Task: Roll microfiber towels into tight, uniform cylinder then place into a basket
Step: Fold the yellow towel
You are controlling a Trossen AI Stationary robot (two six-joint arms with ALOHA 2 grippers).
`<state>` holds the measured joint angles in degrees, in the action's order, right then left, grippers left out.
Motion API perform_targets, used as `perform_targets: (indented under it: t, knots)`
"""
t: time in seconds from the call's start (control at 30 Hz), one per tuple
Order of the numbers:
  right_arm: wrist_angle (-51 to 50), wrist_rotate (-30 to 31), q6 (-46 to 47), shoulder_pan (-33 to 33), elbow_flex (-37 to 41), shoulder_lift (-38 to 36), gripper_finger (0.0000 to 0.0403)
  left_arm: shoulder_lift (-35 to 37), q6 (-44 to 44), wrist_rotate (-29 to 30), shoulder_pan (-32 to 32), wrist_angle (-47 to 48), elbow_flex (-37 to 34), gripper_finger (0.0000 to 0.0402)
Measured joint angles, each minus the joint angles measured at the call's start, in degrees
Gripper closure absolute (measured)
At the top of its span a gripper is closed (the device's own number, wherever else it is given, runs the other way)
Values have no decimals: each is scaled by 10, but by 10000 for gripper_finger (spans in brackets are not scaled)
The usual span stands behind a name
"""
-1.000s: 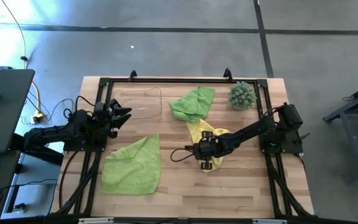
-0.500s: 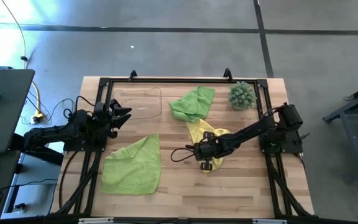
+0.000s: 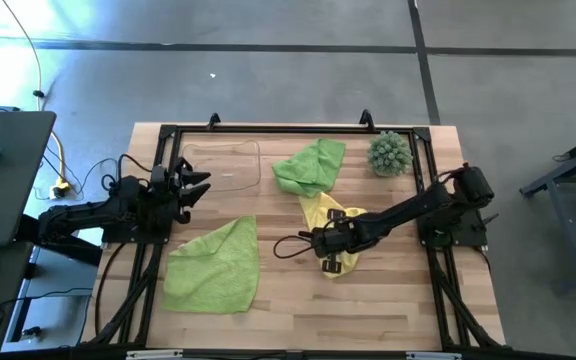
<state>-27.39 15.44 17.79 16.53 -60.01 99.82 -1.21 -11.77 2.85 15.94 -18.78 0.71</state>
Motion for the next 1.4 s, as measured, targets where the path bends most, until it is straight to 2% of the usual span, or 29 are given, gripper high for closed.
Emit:
perform_targets:
  t: [0.3, 0.5, 0.7, 0.97, 1.27, 1.4]
  knots:
    - [-41, 40, -11, 31, -67, -79, 402, -10, 30, -52, -20, -18, 0, 272]
    - [-51, 33, 24, 45, -101, -102, 402, -55, 91, -47, -69, -69, 0, 281]
    - [-64, 30, 28, 55, -136, -103, 403, -120, 150, -7, -111, -126, 6, 262]
    - [-87, 30, 10, 57, -190, -102, 403, -237, 182, -3, -152, -126, 58, 232]
    - [-134, 30, -23, 57, -263, -102, 403, -409, 258, -2, -186, -127, 166, 233]
    - [-154, 32, -31, 57, -290, -102, 403, -493, 262, -2, -194, -127, 216, 233]
